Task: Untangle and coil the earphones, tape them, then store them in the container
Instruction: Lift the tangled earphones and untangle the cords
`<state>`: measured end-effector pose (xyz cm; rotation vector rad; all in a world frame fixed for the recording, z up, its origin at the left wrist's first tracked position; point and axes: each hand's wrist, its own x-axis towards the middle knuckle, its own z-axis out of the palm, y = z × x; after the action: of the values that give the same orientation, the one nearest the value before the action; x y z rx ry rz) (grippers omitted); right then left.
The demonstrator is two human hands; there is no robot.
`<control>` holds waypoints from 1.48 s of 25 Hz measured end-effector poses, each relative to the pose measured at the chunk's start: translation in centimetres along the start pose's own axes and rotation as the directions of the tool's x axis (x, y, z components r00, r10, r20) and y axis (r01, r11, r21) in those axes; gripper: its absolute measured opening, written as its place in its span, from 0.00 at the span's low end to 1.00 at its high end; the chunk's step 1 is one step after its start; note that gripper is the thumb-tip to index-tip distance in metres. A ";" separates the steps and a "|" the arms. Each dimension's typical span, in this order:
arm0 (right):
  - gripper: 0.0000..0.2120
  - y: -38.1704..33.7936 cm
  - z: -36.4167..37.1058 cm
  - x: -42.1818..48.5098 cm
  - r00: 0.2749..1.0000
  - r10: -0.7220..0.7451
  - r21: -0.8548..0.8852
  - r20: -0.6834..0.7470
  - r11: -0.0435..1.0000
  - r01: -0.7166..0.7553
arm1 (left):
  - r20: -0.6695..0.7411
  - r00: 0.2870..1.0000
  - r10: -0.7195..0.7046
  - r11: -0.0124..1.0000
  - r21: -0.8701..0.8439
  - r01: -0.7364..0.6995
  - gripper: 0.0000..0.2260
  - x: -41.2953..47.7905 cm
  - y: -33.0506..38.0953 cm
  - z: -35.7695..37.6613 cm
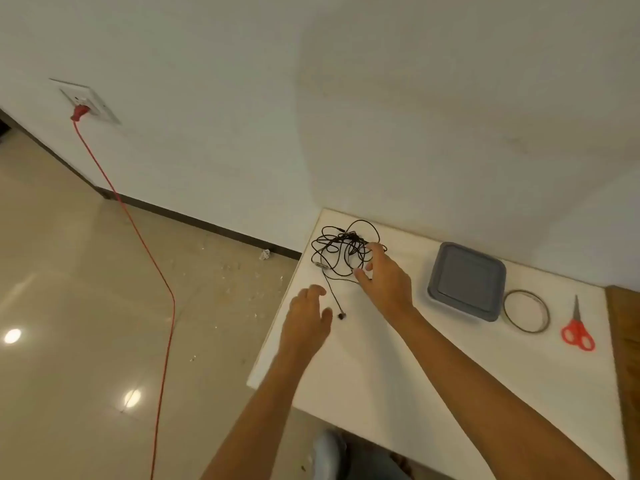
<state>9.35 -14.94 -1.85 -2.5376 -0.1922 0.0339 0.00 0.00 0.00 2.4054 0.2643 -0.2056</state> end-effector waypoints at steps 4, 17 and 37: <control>0.09 -0.7 0.0 2.2 0.997 0.057 -0.135 -0.044 0.989 -0.063 | 0.012 1.000 -0.023 0.996 -0.082 0.024 0.14 -1.7 0.8 1.5; 0.04 -6.4 -15.0 -1.1 0.995 -0.031 0.537 -0.094 0.840 0.077 | -0.111 0.994 0.017 0.931 -0.360 -0.056 0.31 -1.7 10.3 -6.2; 0.14 -14.0 -32.1 -10.1 0.974 -0.095 0.825 -0.207 0.519 0.226 | 0.096 0.958 0.270 0.848 -0.495 -0.190 0.30 -7.3 18.5 -10.1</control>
<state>-0.29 -22.94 32.40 -1.5039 -0.2750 -0.1018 -1.77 -7.87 20.79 1.8876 -0.0526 -0.1961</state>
